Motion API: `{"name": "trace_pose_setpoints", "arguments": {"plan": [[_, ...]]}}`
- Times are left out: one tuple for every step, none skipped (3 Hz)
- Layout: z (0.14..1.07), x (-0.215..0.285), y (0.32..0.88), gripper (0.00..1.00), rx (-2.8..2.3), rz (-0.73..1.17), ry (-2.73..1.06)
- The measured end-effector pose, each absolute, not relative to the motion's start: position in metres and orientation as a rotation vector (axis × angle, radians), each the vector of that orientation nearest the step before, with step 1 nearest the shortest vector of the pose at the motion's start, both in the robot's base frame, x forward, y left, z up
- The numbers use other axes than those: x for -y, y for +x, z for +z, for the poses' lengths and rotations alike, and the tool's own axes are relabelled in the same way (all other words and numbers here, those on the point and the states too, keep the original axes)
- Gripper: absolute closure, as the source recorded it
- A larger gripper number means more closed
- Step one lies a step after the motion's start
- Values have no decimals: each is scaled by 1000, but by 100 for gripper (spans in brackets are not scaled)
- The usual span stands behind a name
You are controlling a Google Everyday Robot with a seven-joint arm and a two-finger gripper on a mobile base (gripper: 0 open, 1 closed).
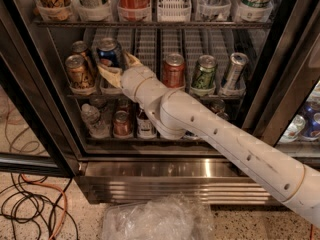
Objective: Pick pepsi can from middle shelf of fridge
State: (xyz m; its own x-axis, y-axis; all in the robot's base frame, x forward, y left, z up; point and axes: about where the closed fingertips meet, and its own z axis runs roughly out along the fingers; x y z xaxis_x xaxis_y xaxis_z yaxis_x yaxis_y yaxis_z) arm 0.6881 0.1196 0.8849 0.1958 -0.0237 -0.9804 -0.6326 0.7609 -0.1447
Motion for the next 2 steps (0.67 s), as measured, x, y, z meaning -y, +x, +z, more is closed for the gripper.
{"name": "trace_pose_setpoints", "arguments": {"plan": [[918,-108,683,100,-1248,430,-561],[918,-108,683,100,-1248,430,-561]]}}
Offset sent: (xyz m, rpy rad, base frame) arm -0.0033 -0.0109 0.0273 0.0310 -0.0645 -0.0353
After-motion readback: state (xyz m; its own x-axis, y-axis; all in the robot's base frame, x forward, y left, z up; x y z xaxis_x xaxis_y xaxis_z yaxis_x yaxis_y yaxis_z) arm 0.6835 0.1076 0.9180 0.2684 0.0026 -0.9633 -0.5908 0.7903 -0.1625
